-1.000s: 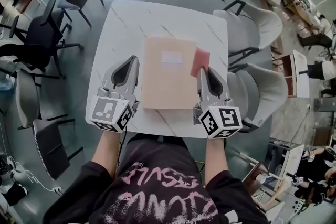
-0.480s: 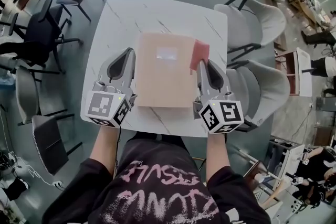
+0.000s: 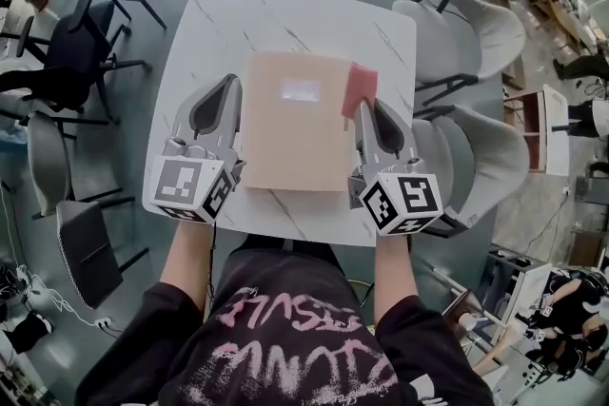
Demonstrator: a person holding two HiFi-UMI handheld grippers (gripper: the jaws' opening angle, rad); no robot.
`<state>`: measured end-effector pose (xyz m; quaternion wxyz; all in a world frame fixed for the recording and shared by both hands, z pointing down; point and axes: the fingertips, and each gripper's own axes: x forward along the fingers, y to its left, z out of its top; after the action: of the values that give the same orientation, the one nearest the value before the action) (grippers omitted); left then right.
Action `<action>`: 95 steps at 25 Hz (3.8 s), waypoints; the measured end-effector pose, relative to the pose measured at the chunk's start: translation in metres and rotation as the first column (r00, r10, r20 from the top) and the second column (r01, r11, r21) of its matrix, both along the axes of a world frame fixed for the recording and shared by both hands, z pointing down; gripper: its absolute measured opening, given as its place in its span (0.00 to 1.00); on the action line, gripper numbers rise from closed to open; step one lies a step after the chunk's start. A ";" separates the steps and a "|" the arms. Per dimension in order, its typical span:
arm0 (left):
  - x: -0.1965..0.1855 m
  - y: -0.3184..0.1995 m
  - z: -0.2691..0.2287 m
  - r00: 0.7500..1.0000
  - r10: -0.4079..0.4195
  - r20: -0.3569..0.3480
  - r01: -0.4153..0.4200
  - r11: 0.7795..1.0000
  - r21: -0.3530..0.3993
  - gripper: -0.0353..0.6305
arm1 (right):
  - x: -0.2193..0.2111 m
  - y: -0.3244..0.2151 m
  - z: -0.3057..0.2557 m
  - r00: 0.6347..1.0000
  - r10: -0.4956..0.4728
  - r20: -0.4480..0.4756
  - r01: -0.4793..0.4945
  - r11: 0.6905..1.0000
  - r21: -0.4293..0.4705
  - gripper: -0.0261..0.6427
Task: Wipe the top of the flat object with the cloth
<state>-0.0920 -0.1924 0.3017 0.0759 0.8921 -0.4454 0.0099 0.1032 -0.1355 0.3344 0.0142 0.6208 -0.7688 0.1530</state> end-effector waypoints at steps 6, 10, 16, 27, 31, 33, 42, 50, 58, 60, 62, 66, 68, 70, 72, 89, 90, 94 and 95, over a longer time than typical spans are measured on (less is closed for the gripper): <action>-0.002 -0.006 0.015 1.000 -0.016 0.008 0.016 1.000 -0.022 0.05 | -0.004 -0.007 0.018 1.000 -0.014 0.010 0.015 0.999 -0.036 0.11; 0.000 -0.008 0.027 1.000 -0.014 0.010 0.014 0.999 -0.034 0.05 | -0.004 -0.008 0.036 1.000 -0.018 0.016 0.019 0.997 -0.071 0.11; 0.003 -0.012 0.048 1.000 -0.015 0.021 0.017 0.997 -0.070 0.05 | -0.004 -0.011 0.055 1.000 -0.022 0.022 0.024 0.993 -0.112 0.11; 0.002 -0.015 0.088 0.999 -0.023 0.036 0.027 0.991 -0.128 0.05 | -0.005 -0.007 0.095 0.999 -0.019 0.032 0.025 0.981 -0.193 0.11; 0.001 -0.017 0.093 0.999 -0.028 0.033 0.032 0.991 -0.132 0.05 | -0.008 -0.009 0.101 0.999 -0.025 0.031 0.031 0.979 -0.203 0.11; 0.000 -0.018 0.093 0.999 -0.030 0.029 0.034 0.991 -0.131 0.05 | -0.010 -0.012 0.100 0.999 -0.031 0.028 0.036 0.979 -0.203 0.11; -0.011 -0.017 0.097 0.998 -0.053 0.029 0.056 0.989 -0.134 0.05 | -0.048 -0.037 0.098 0.994 -0.098 0.049 0.106 0.973 -0.207 0.11; -0.027 -0.021 0.091 0.996 -0.087 0.035 0.091 0.988 -0.125 0.05 | -0.114 -0.064 0.103 0.974 -0.206 0.094 0.223 0.945 -0.239 0.11; -0.036 -0.022 0.093 0.993 -0.110 0.041 0.115 0.985 -0.132 0.05 | -0.168 -0.081 0.114 0.948 -0.289 0.135 0.317 0.906 -0.281 0.11; -0.039 -0.023 0.094 0.992 -0.116 0.043 0.121 0.984 -0.132 0.05 | -0.175 -0.083 0.120 0.945 -0.298 0.137 0.327 0.895 -0.305 0.11; -0.041 -0.023 0.095 0.993 -0.113 0.042 0.117 0.985 -0.125 0.05 | -0.179 -0.085 0.127 0.943 -0.306 0.133 0.333 0.885 -0.326 0.11; -0.043 -0.024 0.098 0.993 -0.114 0.040 0.119 0.985 -0.124 0.05 | -0.176 -0.087 0.140 0.946 -0.298 0.130 0.325 0.867 -0.377 0.11; -0.042 -0.025 0.098 0.993 -0.114 0.038 0.118 0.985 -0.126 0.05 | -0.172 -0.086 0.147 0.948 -0.293 0.121 0.317 0.855 -0.410 0.11; -0.040 -0.026 0.098 0.993 -0.110 0.037 0.113 0.986 -0.125 0.05 | -0.166 -0.086 0.152 0.952 -0.286 0.108 0.304 0.847 -0.436 0.11; -0.036 -0.027 0.098 0.994 -0.104 0.037 0.107 0.986 -0.126 0.05 | -0.159 -0.087 0.157 0.958 -0.268 0.101 0.284 0.846 -0.452 0.11; -0.003 -0.033 0.102 0.999 -0.045 0.028 0.049 0.987 -0.154 0.05 | -0.047 -0.079 0.171 0.999 -0.034 0.018 0.038 0.852 -0.523 0.11; -0.001 -0.033 0.103 0.999 -0.040 0.027 0.043 0.987 -0.154 0.05 | -0.040 -0.078 0.172 1.000 -0.021 0.012 0.025 0.851 -0.525 0.11; 0.008 -0.034 0.102 0.999 -0.021 0.028 0.025 0.986 -0.163 0.05 | -0.012 -0.071 0.175 1.000 0.026 -0.016 -0.030 0.845 -0.534 0.11; 0.010 -0.034 0.102 0.999 -0.017 0.028 0.021 0.986 -0.167 0.05 | -0.004 -0.069 0.176 0.999 0.039 -0.023 -0.045 0.843 -0.535 0.11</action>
<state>-0.0815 -0.2259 0.4036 0.1444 0.8780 -0.4525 0.0585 0.0991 -0.2041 0.5102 0.1879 0.6098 -0.6817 0.3580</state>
